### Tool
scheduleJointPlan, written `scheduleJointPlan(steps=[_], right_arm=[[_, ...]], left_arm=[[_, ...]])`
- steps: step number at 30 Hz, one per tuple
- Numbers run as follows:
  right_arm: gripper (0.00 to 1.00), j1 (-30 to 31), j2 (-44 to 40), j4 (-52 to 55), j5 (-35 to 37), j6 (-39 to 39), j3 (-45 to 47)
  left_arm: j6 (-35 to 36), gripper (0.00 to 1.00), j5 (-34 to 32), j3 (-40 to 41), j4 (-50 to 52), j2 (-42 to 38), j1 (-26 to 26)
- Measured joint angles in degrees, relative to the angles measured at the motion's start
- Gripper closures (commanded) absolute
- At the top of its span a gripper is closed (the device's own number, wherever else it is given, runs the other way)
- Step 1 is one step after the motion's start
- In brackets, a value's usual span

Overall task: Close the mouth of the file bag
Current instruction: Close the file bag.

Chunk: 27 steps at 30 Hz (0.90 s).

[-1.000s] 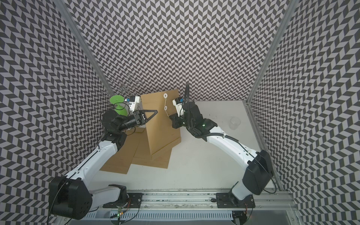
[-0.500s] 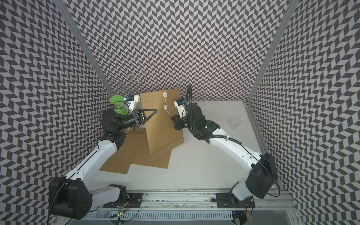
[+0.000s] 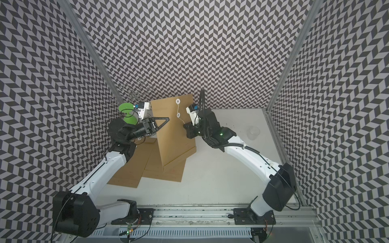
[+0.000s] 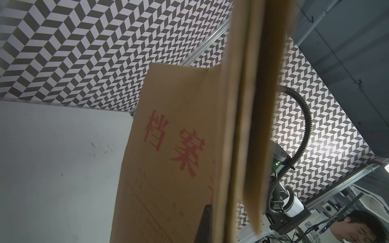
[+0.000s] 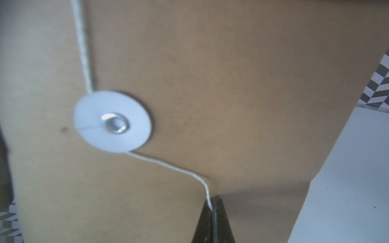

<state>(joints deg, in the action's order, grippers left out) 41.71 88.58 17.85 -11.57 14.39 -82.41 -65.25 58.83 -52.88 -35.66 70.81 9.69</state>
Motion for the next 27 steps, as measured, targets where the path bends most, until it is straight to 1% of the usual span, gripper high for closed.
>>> scheduleJointPlan(steps=[6, 15, 21, 27], right_arm=[[1.00, -0.72, 0.26, 2.34, 3.28, -0.96, -1.57], [1.00, -2.10, 0.66, 5.60, 12.15, -4.17, -7.78], [1.00, -1.95, 1.51, 6.34, 14.73, -5.42, -10.80], [1.00, -0.55, 3.54, 7.37, 17.11, -6.27, -13.79]], left_arm=[[-0.57, 1.00, 0.02, 0.04, -0.31, -0.09, 0.42], [0.11, 1.00, -0.04, 2.10, 0.90, -1.90, 0.57], [0.31, 1.00, -0.04, 2.21, 1.11, -1.92, 0.74], [2.38, 1.00, -0.68, 2.23, 3.76, -1.95, 1.16]])
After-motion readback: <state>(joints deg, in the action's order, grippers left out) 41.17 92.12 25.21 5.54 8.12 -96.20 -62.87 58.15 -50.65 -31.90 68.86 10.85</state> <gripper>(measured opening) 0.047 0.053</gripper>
